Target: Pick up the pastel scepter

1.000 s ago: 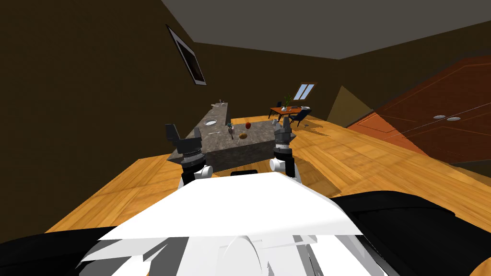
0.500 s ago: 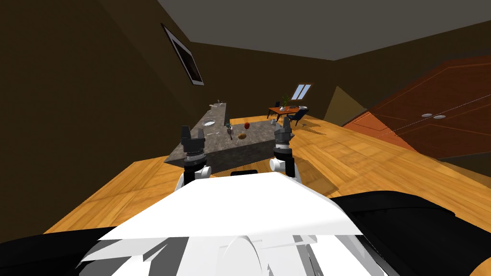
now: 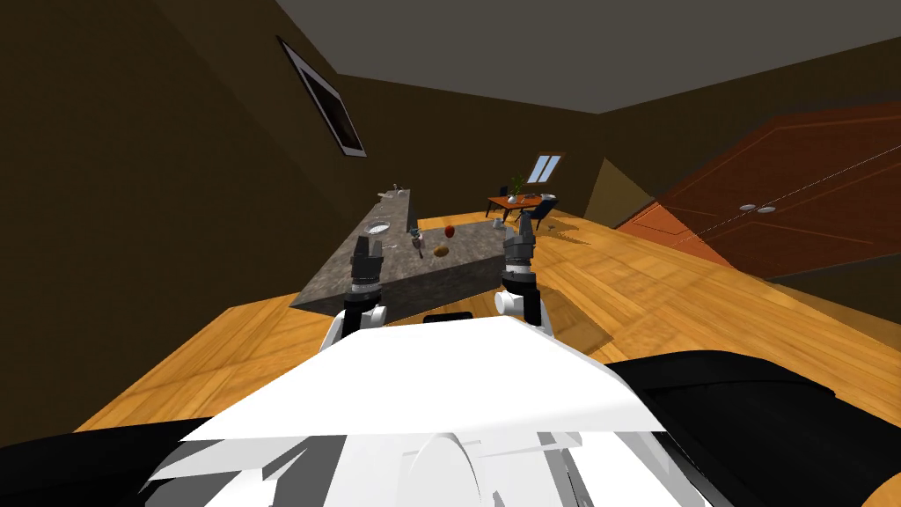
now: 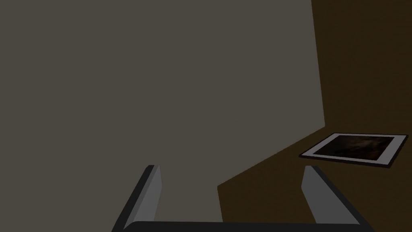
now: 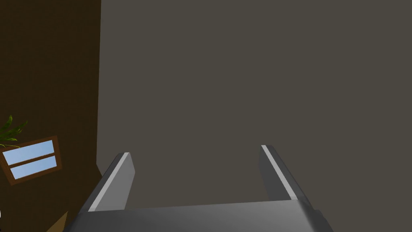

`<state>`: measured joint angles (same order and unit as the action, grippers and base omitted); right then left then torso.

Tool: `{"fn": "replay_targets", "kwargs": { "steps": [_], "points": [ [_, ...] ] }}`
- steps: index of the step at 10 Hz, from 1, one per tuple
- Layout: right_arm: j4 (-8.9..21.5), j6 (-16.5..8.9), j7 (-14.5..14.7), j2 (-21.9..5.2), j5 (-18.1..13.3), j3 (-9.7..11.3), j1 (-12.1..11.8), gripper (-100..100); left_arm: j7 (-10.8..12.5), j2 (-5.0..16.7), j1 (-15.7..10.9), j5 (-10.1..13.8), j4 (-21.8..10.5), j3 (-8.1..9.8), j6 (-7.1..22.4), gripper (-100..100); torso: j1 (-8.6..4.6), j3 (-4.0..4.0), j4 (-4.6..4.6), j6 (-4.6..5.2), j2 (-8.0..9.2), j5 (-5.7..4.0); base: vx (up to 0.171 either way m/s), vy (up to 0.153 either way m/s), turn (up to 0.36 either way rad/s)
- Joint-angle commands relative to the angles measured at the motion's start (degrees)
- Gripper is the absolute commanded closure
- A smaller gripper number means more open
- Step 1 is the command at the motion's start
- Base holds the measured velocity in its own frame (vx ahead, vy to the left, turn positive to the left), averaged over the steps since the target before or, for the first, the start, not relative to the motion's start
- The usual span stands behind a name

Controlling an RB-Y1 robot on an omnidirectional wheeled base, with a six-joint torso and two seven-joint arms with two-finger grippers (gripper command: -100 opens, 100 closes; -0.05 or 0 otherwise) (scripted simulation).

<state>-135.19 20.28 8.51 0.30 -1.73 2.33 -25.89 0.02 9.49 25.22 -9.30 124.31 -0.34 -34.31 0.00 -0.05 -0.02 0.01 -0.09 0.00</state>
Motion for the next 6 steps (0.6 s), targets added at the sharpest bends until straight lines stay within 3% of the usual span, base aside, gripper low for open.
{"fn": "replay_targets", "kwargs": {
  "steps": [1, 6],
  "points": [
    [0.00, 0.00, 0.00, 0.00, 0.00, 0.00, 0.00, 0, -0.89, 1.33, -0.65, -1.08, -1.85, 0.07, 0.42, -100, 0.00, 0.00, 0.00, 0.00, 0.00, 0.00, 0.019, -0.002, -0.076],
    [0.00, 0.00, 0.00, 0.00, 0.00, 0.00, 0.00, 0, -3.77, 5.72, -3.03, -4.90, -8.21, 0.18, 1.89, -100, 0.01, -0.01, 0.00, -0.01, -0.01, 0.00, 0.020, -0.001, -0.100]
  ]
}}
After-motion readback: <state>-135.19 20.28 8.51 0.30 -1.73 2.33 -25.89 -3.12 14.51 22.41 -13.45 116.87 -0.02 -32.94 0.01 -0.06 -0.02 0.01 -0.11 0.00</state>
